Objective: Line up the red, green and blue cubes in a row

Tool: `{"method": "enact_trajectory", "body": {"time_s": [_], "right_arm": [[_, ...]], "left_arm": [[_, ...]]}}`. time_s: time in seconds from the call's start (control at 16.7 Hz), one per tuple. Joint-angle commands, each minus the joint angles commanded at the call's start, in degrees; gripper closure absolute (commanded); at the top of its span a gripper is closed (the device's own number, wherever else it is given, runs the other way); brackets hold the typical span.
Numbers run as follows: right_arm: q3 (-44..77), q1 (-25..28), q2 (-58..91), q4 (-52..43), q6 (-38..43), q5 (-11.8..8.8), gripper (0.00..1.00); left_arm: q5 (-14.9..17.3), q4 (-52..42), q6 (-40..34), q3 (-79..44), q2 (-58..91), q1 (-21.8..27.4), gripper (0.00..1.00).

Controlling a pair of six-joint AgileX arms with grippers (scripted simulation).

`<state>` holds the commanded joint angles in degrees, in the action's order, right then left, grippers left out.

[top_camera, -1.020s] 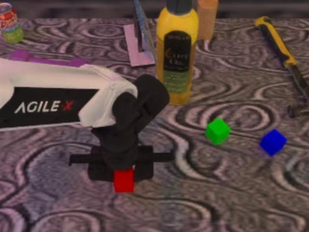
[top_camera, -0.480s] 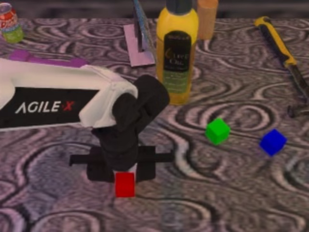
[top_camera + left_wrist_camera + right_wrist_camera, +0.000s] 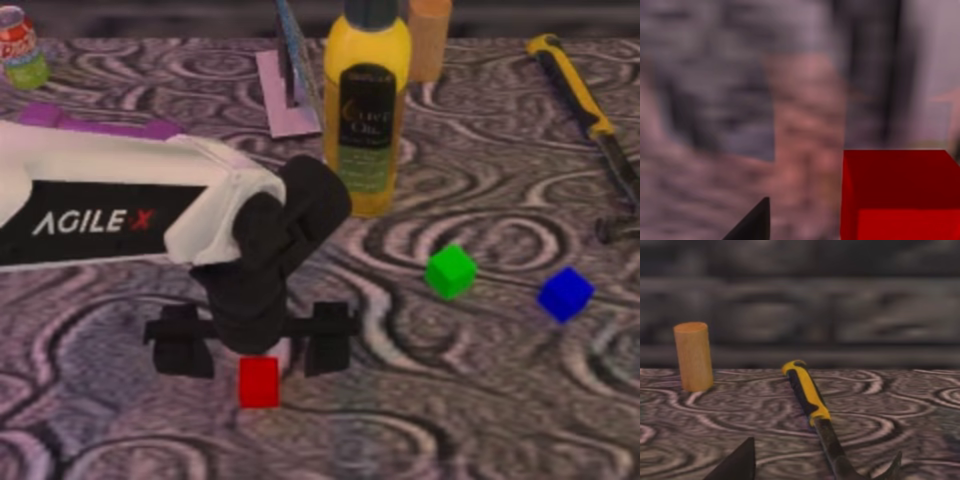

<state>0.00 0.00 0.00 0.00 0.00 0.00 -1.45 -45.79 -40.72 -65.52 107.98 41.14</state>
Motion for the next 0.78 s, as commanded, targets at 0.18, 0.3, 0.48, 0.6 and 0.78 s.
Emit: {"method": "enact_trajectory", "body": {"time_s": [0.18,0.3,0.48,0.6,0.78], "right_arm": [[0.0,0.0,0.0,0.0,0.0,0.0,0.0],[0.0,0.0,0.0,0.0,0.0,0.0,0.0],[0.0,0.0,0.0,0.0,0.0,0.0,0.0],[0.0,0.0,0.0,0.0,0.0,0.0,0.0],[0.0,0.0,0.0,0.0,0.0,0.0,0.0]], "left_arm": [[0.0,0.0,0.0,0.0,0.0,0.0,0.0],[0.0,0.0,0.0,0.0,0.0,0.0,0.0],[0.0,-2.4,-0.2,-1.8,-0.9,-0.1,0.0],[0.0,-6.8,-0.5,-4.3,-2.4,-0.4,0.0],[0.0,-13.6,-0.6,-8.1,-4.9,-0.6,0.0]]}}
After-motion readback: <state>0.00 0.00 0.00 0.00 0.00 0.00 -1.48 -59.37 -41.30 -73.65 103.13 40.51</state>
